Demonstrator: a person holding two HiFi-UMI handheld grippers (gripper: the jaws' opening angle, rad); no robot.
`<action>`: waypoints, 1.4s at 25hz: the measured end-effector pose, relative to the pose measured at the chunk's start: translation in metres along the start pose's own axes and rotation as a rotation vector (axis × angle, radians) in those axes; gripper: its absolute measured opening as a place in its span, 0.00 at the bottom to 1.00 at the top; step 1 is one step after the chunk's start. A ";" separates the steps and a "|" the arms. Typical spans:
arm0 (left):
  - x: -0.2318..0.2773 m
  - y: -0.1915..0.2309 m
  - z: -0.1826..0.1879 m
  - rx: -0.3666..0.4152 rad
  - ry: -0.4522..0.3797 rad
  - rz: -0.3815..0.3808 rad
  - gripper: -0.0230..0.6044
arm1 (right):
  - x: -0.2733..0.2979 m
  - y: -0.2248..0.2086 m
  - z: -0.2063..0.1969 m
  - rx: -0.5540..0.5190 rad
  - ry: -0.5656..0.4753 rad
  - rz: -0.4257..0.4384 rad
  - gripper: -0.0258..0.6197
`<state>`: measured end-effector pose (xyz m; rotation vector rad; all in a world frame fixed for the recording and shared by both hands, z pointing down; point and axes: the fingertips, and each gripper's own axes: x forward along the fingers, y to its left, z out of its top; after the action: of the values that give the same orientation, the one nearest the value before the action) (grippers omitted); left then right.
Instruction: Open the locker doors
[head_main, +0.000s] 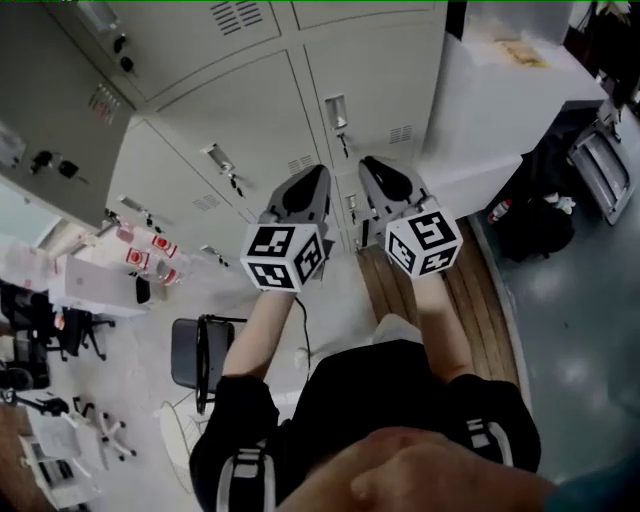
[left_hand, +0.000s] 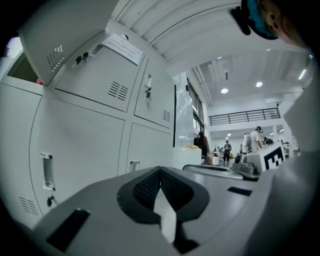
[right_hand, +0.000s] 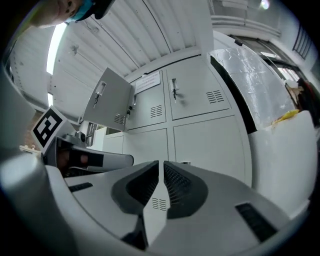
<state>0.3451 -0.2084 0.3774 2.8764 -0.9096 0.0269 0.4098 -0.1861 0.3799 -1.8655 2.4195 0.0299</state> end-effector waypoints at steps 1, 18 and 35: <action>0.011 -0.010 0.003 -0.009 0.002 0.023 0.05 | -0.005 -0.013 0.004 -0.005 0.011 0.014 0.11; 0.033 -0.042 0.096 -0.017 -0.076 0.265 0.05 | 0.009 -0.038 0.107 -0.142 0.005 0.300 0.11; 0.048 -0.020 0.166 0.095 -0.125 0.347 0.05 | 0.013 -0.045 0.117 -0.106 -0.034 0.364 0.11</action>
<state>0.3927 -0.2407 0.2130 2.7900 -1.4588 -0.0806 0.4566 -0.2017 0.2638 -1.4194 2.7449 0.2147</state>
